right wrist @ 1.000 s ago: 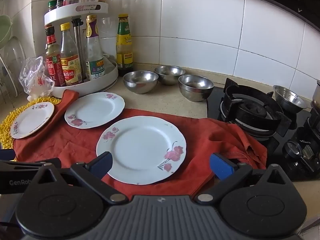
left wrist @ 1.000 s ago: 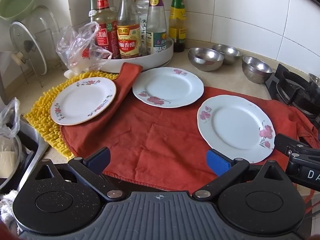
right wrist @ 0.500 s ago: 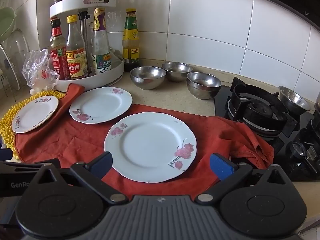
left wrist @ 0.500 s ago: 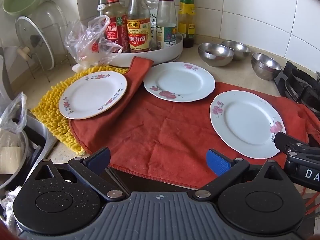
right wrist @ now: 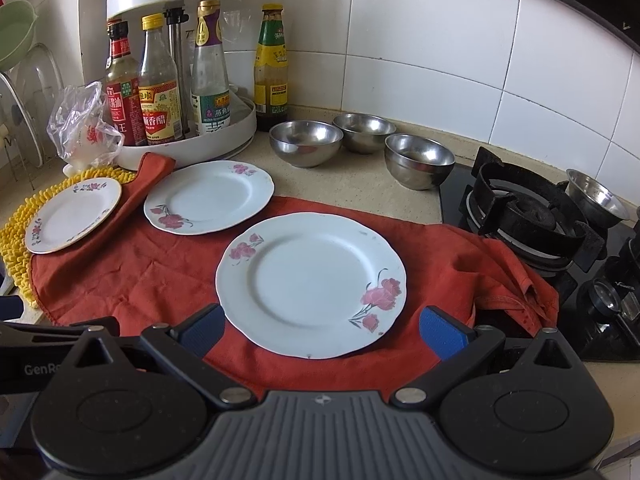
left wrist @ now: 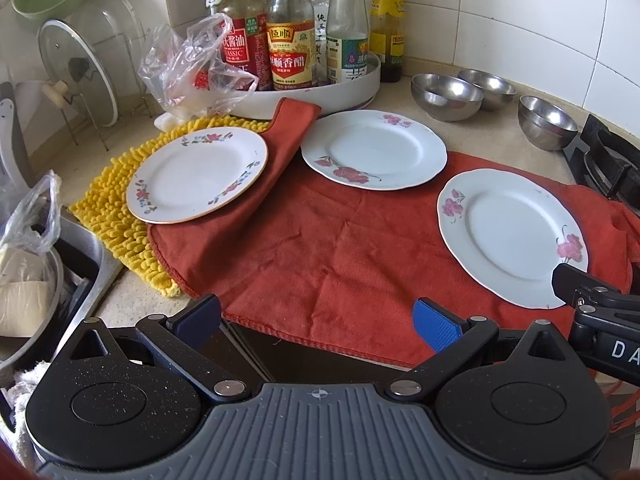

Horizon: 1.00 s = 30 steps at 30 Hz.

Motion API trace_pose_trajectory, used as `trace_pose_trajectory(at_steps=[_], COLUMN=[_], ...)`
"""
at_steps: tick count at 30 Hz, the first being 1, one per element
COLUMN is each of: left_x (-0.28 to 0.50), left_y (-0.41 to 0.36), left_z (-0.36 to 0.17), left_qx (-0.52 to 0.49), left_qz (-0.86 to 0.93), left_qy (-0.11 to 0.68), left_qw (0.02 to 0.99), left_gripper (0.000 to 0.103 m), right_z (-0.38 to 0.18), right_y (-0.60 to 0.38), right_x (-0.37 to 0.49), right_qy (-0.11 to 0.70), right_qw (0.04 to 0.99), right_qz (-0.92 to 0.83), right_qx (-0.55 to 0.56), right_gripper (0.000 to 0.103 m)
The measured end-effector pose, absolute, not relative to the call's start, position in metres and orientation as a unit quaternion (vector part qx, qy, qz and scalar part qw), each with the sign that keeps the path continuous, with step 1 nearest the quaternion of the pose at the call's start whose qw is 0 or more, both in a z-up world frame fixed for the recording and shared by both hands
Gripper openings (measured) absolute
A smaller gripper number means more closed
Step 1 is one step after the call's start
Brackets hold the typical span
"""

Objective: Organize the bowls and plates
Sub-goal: 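Move the left tool toward the pink-flower white plate on the red cloth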

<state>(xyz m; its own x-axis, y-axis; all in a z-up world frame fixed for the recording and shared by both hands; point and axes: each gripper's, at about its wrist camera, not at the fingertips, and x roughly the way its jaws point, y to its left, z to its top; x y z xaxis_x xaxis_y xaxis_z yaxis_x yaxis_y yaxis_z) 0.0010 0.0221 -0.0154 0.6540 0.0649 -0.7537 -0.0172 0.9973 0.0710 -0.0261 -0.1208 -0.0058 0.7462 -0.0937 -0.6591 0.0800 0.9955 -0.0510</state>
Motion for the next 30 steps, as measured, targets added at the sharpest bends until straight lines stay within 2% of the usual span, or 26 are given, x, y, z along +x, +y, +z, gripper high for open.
trace_pose_trajectory(at_steps=[30], left_x=[0.0022], left_y=[0.0298], left_z=[-0.0209], left_qx=[0.03], left_qz=[0.032], left_qy=[0.427], left_qw=[0.903], left_gripper=[0.103], right_z=[-0.0128], right_y=[-0.1124], right_x=[-0.0203], right_qy=[0.366], right_qw=[0.929], right_qz=[-0.043], right_qx=[-0.014], right_gripper=[0.102])
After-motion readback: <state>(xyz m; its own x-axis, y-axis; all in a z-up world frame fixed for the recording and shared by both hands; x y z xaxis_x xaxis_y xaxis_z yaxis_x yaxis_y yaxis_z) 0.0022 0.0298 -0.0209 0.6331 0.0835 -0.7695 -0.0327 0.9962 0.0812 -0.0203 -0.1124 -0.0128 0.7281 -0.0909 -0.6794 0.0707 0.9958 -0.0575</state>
